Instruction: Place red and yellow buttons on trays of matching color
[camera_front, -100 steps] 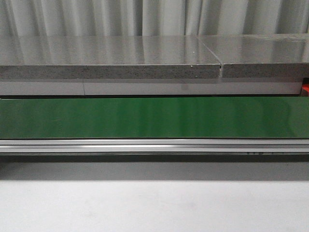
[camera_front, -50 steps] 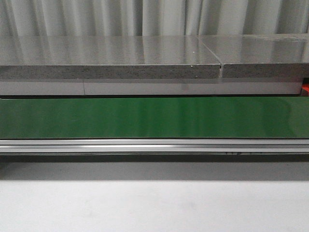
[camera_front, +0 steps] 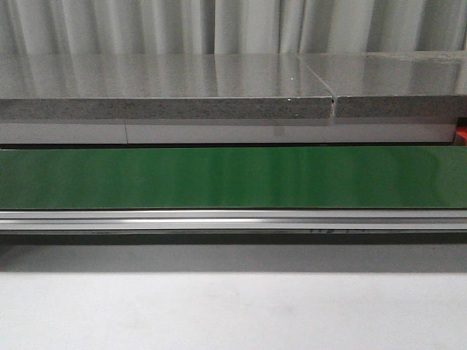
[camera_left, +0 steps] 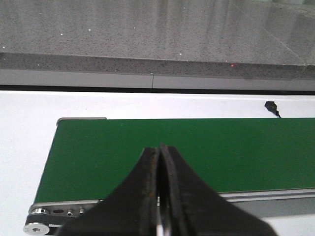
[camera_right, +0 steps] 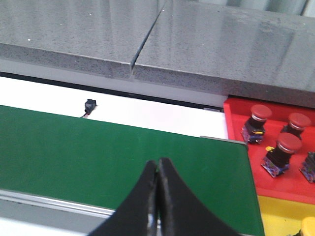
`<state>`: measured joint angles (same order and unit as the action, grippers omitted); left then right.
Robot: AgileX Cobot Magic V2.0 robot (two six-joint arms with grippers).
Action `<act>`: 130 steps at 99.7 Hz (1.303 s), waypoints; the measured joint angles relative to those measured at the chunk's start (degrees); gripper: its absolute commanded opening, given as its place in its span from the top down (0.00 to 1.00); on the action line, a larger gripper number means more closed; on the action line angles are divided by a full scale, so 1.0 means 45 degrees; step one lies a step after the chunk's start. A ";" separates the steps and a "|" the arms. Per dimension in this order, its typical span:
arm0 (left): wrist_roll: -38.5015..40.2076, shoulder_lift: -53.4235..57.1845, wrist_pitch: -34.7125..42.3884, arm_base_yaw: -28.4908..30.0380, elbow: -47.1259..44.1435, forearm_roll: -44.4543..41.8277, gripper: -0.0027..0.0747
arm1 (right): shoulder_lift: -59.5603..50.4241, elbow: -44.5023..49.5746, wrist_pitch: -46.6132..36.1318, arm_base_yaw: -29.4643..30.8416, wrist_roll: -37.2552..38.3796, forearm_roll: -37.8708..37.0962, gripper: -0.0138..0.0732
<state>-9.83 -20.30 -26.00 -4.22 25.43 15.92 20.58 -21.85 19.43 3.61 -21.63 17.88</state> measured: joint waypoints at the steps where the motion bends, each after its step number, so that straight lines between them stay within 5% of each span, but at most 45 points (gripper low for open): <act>1: 0.0000 0.0000 0.0000 0.0000 0.0000 0.0000 0.99 | -0.0050 0.0026 -0.0056 -0.0045 0.0096 -0.0114 0.92; 38: 0.0000 0.0000 0.0000 0.0000 0.0000 0.0020 0.99 | -0.1970 0.2465 -0.2159 -0.1350 0.4916 -0.4891 0.92; 72: 0.0000 0.0000 0.0000 0.0000 0.0000 0.0020 0.99 | -0.3899 0.5038 -0.3204 -0.1350 0.5242 -0.5134 0.92; 130: 0.0000 0.0000 0.0000 0.0000 0.0000 0.0020 0.99 | -0.4695 0.5186 -0.3204 -0.1350 0.5287 -0.5134 0.92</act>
<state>-9.83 -20.30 -26.00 -4.22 25.43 16.00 -0.55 1.49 5.01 -2.46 2.16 -5.22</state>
